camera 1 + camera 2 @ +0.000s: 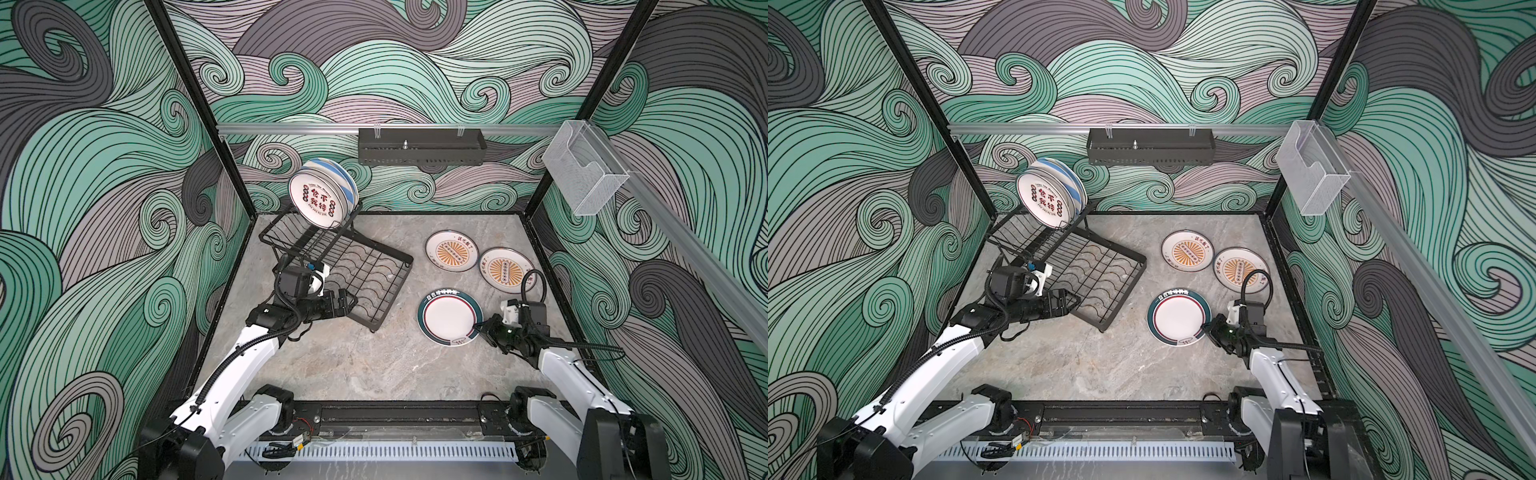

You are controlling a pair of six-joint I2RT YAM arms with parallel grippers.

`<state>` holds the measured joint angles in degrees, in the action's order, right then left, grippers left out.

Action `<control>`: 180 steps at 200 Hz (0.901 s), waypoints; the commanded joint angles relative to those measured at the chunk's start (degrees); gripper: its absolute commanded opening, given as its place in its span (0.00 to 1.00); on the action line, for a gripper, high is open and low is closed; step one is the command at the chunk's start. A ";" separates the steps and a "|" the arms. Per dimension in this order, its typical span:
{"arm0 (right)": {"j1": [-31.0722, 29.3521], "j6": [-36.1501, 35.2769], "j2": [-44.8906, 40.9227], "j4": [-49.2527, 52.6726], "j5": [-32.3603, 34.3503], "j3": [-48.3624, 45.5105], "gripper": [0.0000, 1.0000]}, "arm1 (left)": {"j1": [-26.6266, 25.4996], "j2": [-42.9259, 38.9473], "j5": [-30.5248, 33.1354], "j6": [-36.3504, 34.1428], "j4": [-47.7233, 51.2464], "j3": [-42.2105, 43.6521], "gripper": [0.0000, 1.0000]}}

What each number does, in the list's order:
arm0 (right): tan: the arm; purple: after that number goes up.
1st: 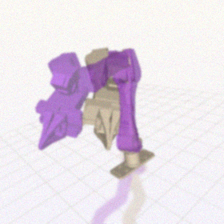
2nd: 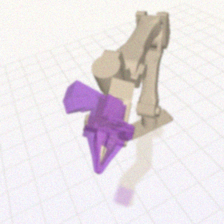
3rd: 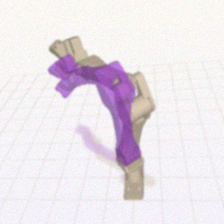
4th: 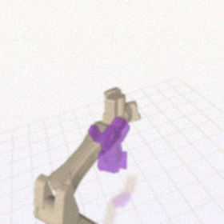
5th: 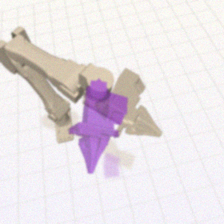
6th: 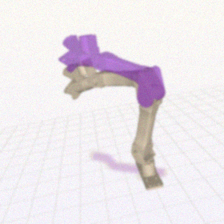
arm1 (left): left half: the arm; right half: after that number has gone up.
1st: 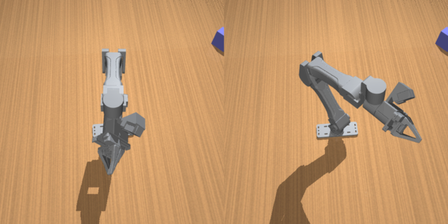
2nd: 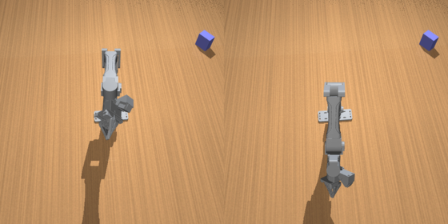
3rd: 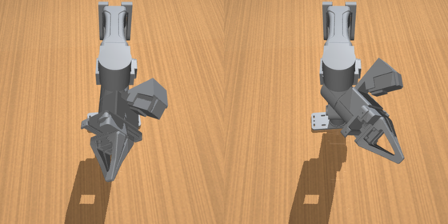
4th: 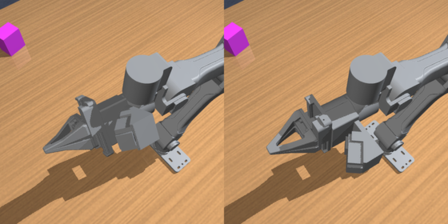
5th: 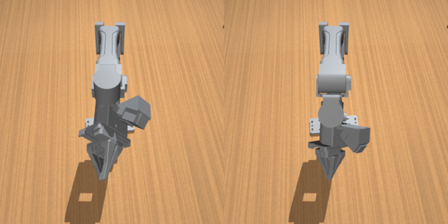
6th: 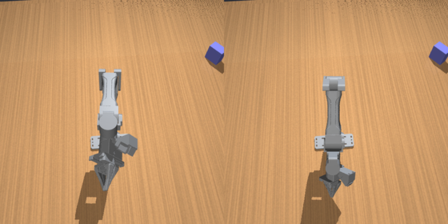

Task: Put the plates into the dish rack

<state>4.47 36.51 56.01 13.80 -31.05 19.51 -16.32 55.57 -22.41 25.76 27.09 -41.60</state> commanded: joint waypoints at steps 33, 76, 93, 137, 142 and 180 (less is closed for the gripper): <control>0.25 -10.05 -3.84 5.85 -1.03 12.37 0.00 | 1.40 -1.08 5.60 -5.71 9.85 -6.10 0.98; -1.18 -12.88 -2.02 5.51 -1.39 22.97 0.00 | 8.18 -0.02 3.83 -8.59 14.47 -7.71 0.99; -4.34 -12.58 -0.60 4.03 -0.14 27.46 0.00 | 11.51 0.04 2.60 -8.55 14.57 -7.75 0.99; -19.63 -16.54 6.83 4.68 11.86 43.42 0.00 | 15.37 1.55 0.82 -7.06 14.51 -7.25 0.99; -21.26 -17.03 7.95 4.28 13.66 45.23 0.00 | 15.71 1.65 0.12 -7.04 14.38 -6.95 0.99; -33.55 -22.51 18.75 3.43 26.50 60.19 0.00 | 17.66 1.65 -0.88 -5.63 14.06 -5.55 0.99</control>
<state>-23.51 18.63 70.22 20.51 -15.49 71.96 -0.03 56.93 -21.56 19.09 40.07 -47.46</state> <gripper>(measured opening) 0.076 0.986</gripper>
